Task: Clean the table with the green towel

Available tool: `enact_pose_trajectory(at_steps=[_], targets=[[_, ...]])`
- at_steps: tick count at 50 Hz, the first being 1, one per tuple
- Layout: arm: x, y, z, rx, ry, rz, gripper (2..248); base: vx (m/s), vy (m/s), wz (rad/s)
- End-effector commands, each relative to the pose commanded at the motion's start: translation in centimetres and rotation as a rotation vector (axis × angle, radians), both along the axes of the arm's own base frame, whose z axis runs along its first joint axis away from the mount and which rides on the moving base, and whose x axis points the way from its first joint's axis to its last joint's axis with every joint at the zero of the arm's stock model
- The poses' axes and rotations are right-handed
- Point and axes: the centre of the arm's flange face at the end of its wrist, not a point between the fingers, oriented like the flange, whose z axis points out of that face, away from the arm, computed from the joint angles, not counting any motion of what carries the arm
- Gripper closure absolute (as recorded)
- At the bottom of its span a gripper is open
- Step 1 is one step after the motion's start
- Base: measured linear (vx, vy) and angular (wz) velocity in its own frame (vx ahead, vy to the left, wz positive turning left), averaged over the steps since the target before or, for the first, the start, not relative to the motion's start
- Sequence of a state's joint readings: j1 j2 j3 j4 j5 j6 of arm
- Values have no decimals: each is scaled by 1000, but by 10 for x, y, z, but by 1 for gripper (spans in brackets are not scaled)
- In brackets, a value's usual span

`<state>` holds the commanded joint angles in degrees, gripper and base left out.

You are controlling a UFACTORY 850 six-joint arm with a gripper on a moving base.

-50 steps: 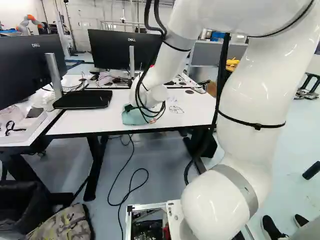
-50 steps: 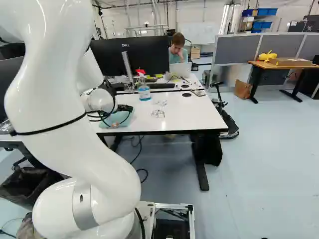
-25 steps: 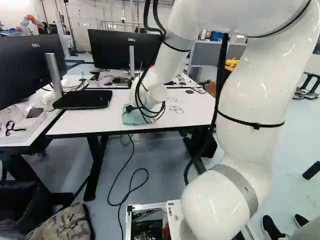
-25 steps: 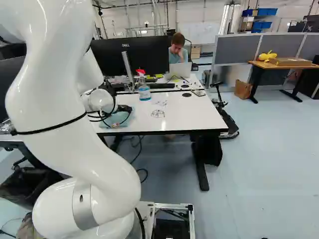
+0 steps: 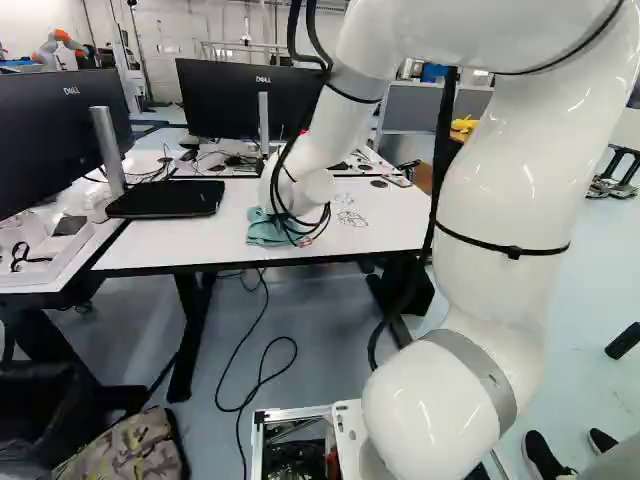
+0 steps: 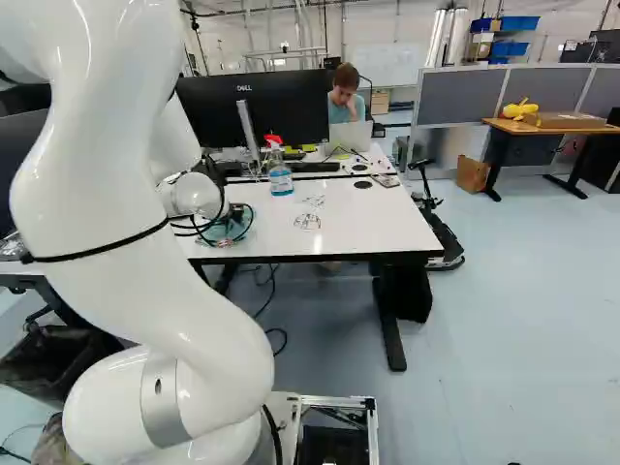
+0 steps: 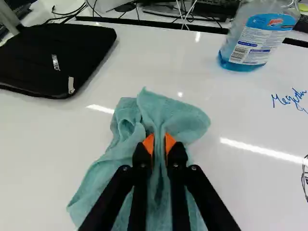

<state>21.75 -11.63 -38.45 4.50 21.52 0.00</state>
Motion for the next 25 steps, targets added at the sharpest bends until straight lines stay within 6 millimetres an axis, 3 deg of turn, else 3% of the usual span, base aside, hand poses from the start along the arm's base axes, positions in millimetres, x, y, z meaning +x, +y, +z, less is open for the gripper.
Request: enact_pose_trajectory(at_steps=[3,4,25], targets=[[0,0,0,0,0,0,199,0,0,0],[0,0,0,0,0,0,215,0,0,0],[-4,-2,16,12,-30,0,219,0,0,0]])
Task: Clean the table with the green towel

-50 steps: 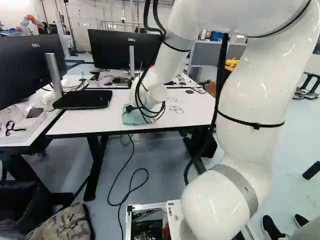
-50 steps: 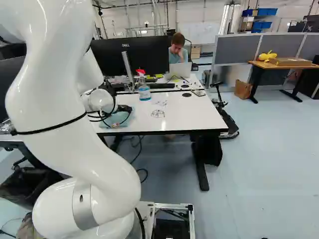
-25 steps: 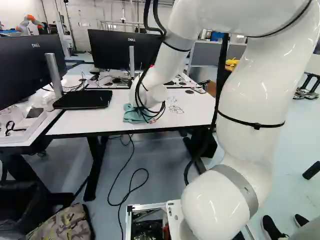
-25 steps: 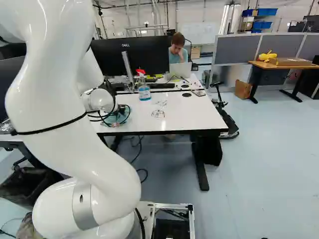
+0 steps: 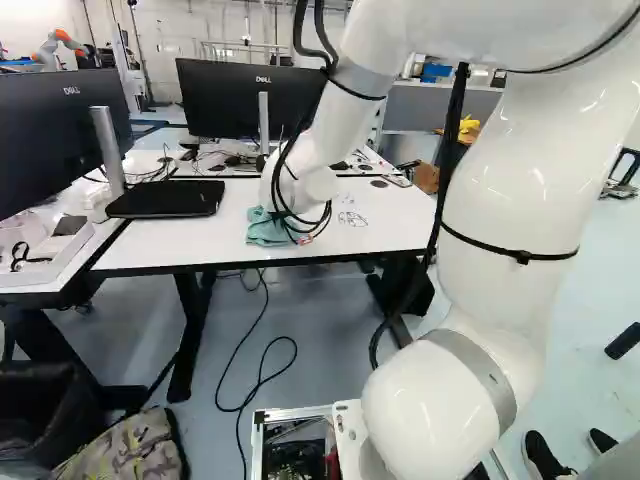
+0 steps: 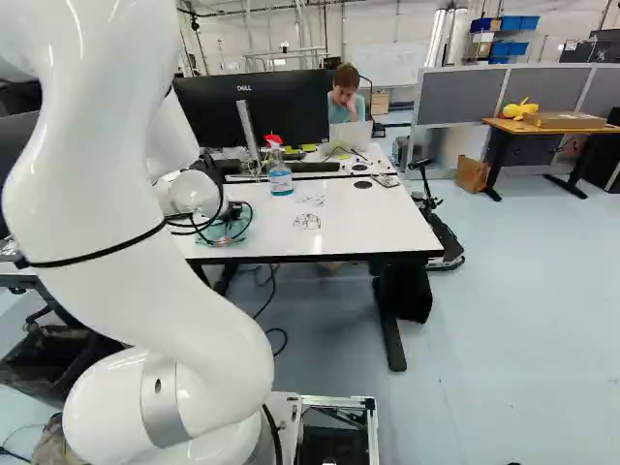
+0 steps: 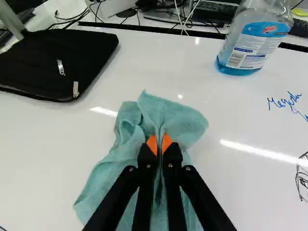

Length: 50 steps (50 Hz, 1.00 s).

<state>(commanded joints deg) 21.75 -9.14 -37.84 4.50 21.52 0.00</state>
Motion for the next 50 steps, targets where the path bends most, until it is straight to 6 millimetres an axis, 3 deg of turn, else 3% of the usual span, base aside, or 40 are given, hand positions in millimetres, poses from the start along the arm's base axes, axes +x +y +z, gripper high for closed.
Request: enact_pose_trajectory(at_steps=[31,50], targets=[[-9,-4,35,27,-68,-1,219,0,0,0],[-12,-28,37,27,-72,-48,219,0,0,0]])
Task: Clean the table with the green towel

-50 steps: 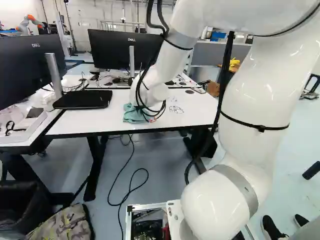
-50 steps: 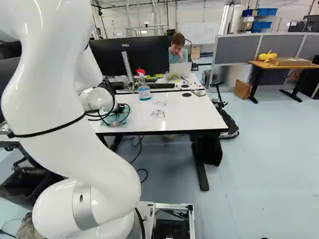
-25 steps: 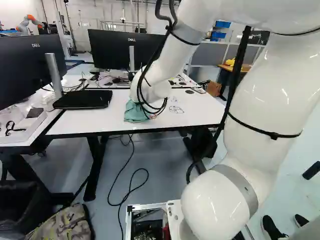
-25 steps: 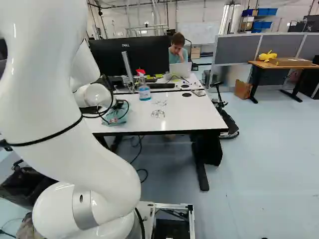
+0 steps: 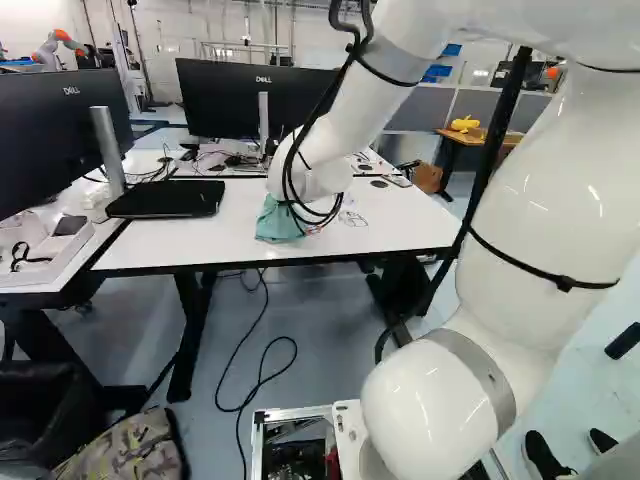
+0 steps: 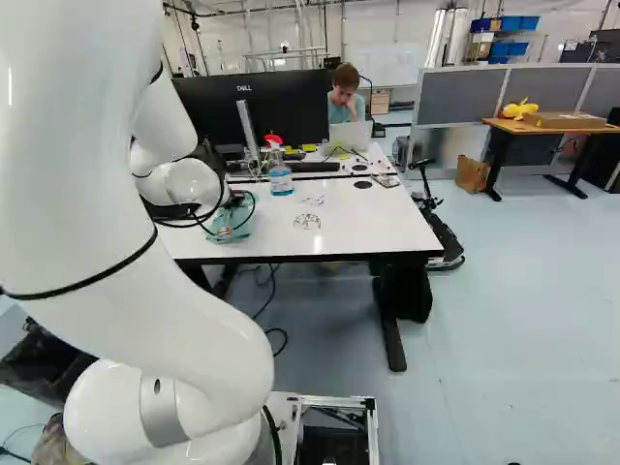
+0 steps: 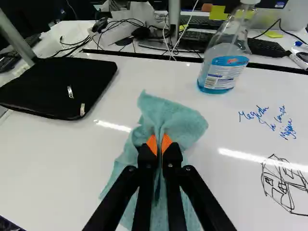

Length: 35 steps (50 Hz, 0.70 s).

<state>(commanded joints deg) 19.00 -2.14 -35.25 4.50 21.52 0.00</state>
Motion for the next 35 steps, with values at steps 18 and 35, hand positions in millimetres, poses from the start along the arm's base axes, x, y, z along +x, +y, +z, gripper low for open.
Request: enact_pose_trajectory(at_steps=[18,35], targets=[[-3,-28,0,0,1,-59,219,0,0,0],[-5,-54,0,0,1,-116,219,0,0,0]])
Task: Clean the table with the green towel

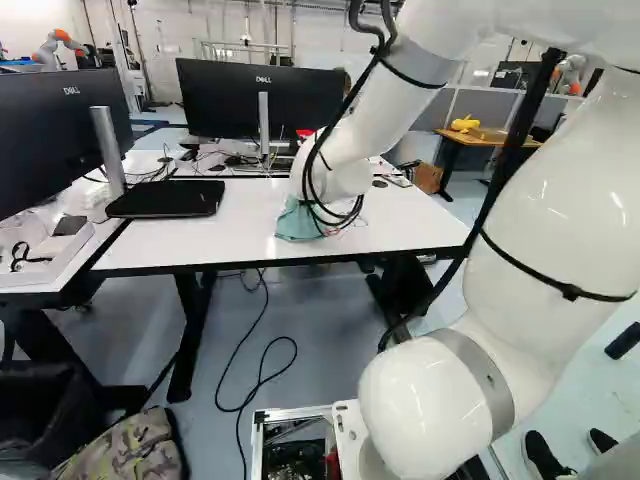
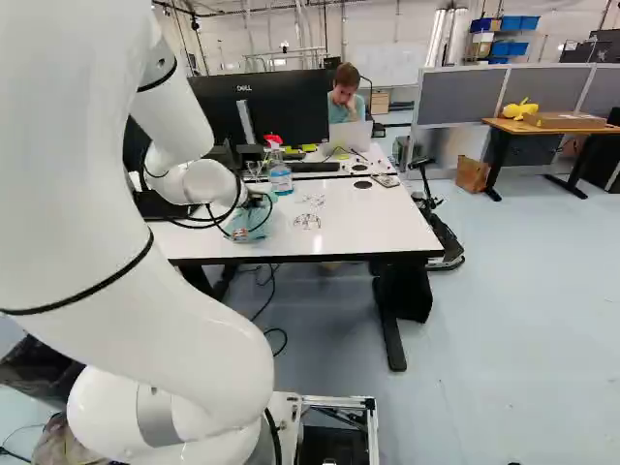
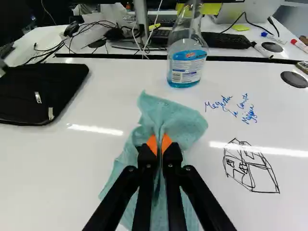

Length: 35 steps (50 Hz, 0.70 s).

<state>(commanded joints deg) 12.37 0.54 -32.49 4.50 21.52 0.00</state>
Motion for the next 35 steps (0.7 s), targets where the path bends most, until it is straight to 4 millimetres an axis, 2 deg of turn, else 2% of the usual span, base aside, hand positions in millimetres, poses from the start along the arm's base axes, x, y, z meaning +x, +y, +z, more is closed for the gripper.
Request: enact_pose_trajectory(at_steps=[35], targets=[[-3,-52,0,0,0,-122,219,0,0,0]])
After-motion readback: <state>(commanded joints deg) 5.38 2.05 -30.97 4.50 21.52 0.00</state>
